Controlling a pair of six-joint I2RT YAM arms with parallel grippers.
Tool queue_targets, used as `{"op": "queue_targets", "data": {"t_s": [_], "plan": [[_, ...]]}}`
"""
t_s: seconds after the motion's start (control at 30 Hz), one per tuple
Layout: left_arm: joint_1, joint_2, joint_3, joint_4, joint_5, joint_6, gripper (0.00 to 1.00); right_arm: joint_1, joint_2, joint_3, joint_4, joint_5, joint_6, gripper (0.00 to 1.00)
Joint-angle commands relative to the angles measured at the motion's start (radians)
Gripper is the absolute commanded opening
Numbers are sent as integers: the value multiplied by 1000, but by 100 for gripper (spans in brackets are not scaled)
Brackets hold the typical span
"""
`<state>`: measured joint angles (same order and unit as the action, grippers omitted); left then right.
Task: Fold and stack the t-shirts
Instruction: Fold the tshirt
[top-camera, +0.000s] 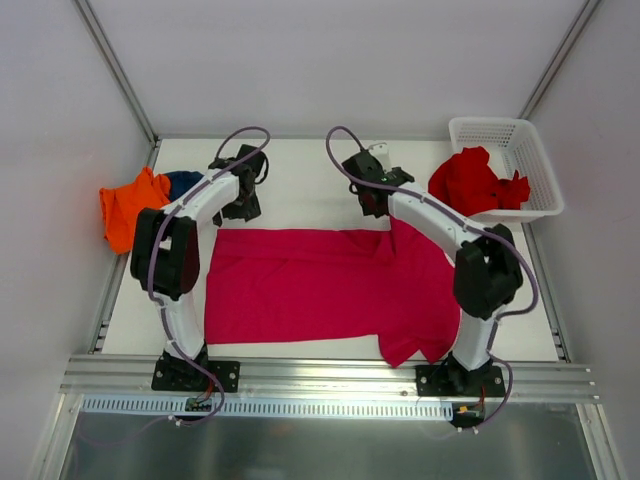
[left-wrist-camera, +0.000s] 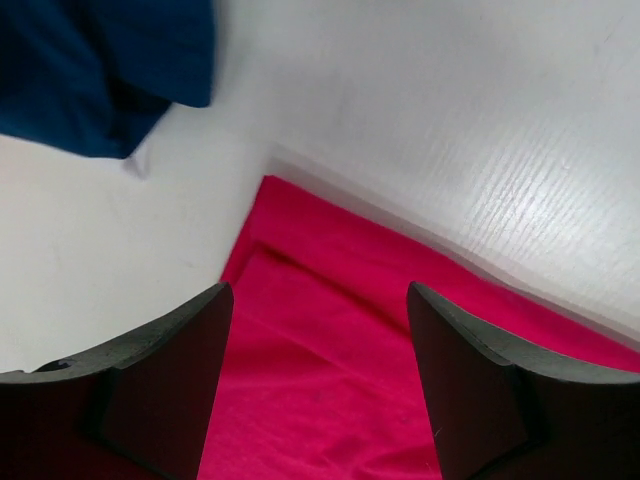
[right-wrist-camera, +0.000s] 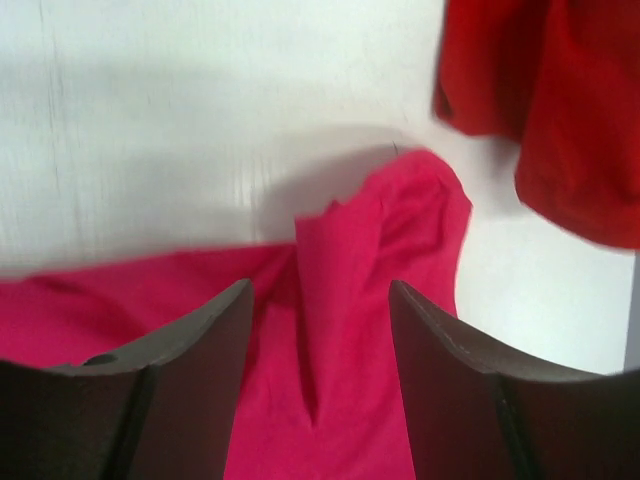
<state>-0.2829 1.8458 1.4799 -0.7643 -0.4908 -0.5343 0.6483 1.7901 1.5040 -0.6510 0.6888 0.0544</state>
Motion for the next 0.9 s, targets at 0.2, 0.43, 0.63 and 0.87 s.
{"op": "queue_targets", "data": {"t_s": [0.2,0.43,0.63,0.87], "plan": [[-4,168,79,-24,130,74,70,-154,267,259,-68,-109,-94,56],[-4,193,63,-23,144,73,70,-223,272,208,-122,-140,-84,46],[-4,191,51,-23,144,71,69,-230,204,118,-137,-129,-65,1],[-4,181,30,-21,144,76,69,-231,92,-13,-193,-49,-15,0]]}}
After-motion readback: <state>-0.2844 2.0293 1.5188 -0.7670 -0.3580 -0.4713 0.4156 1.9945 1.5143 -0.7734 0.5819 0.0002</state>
